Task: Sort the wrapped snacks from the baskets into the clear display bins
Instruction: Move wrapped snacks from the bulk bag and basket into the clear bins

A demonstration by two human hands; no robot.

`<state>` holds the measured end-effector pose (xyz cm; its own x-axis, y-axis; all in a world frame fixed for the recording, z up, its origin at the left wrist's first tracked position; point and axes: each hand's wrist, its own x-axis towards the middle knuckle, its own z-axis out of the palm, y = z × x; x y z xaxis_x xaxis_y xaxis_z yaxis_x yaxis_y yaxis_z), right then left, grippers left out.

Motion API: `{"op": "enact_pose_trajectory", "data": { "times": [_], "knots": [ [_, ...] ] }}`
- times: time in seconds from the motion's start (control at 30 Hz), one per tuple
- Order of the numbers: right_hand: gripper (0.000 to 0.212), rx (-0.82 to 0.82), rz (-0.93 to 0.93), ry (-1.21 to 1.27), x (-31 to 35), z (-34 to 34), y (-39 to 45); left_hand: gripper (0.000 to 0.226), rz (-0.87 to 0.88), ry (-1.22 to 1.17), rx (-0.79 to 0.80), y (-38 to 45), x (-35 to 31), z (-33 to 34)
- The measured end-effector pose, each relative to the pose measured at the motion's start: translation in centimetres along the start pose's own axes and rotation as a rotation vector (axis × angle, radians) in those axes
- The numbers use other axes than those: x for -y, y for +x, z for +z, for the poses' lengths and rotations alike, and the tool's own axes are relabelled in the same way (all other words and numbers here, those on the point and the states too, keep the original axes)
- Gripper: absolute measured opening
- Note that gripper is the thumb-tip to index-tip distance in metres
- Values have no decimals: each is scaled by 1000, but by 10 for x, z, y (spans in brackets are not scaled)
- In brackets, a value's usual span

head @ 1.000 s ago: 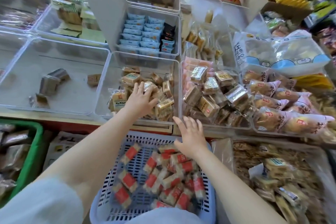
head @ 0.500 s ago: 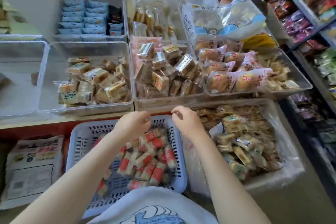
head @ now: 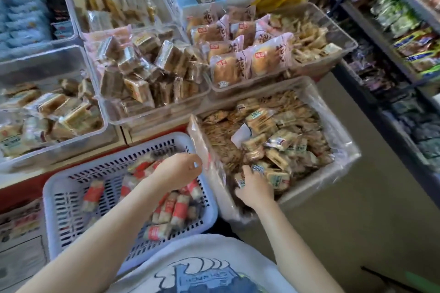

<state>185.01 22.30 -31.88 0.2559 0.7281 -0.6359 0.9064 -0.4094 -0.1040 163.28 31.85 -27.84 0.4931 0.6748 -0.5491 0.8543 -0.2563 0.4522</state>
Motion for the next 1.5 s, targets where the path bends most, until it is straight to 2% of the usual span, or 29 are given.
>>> {"op": "enact_pose_trajectory", "data": {
  "times": [0.1,0.17,0.27,0.33,0.4,0.47,0.53,0.63,0.7,0.77,0.87,0.93,0.97,1.03,1.13,1.23,1.3,1.37,1.47,1.5],
  "knots": [
    [61,-53,10,239,0,-14,-2,35,-1,-12,-4,0,-2,2],
    [50,-43,16,520,5,-32,-6,49,3,-19,-53,-2,-1,3],
    [24,45,-17,943,25,-65,-13,78,82,-89,-194,-10,-2,2],
    [17,74,-102,1017,46,-82,-11,90,162,-111,-334,-17,0,-3],
    [21,117,-218,978,72,-91,-10,92,200,-102,-430,-25,6,-13],
    [19,182,-311,908,105,-96,-12,84,193,-104,-471,-33,15,-25],
    [23,223,-367,864,141,-95,-11,72,117,-184,-470,-42,31,-37],
    [47,247,-402,854,193,-88,-8,53,-21,-313,-520,-59,74,-49],
    [48,235,-430,815,225,-85,-4,46,-148,-338,-564,-71,110,-56],
    [49,113,-543,626,253,-80,1,46,-244,-386,-635,-81,145,-65],
    [62,-159,-797,154,285,-63,16,47,-339,-456,-840,-92,189,-81],
    [69,-167,-851,-104,299,-49,29,57,-385,-485,-941,-94,214,-90],
    [74,-148,-839,-221,302,-42,35,61,-413,-485,-945,-94,223,-93],
    [82,-142,-822,-384,306,-36,42,68,-489,-367,-807,-90,239,-92],
    [82,-133,-808,-419,309,-36,46,80,-536,-96,-552,-80,256,-74],
    [83,-112,-806,-442,310,-37,49,84,-551,-93,-515,-78,256,-71],
    [79,-91,-814,-413,310,-41,49,78,-578,-115,-551,-80,248,-75],
    [71,-123,-844,-298,307,-43,46,65,-581,-122,-665,-84,236,-79],
    [59,-273,-850,-34,286,-43,33,41,-464,-94,-858,-85,205,-79],
    [55,-321,-819,33,273,-41,29,36,-401,-98,-880,-83,191,-79]
  ]
}}
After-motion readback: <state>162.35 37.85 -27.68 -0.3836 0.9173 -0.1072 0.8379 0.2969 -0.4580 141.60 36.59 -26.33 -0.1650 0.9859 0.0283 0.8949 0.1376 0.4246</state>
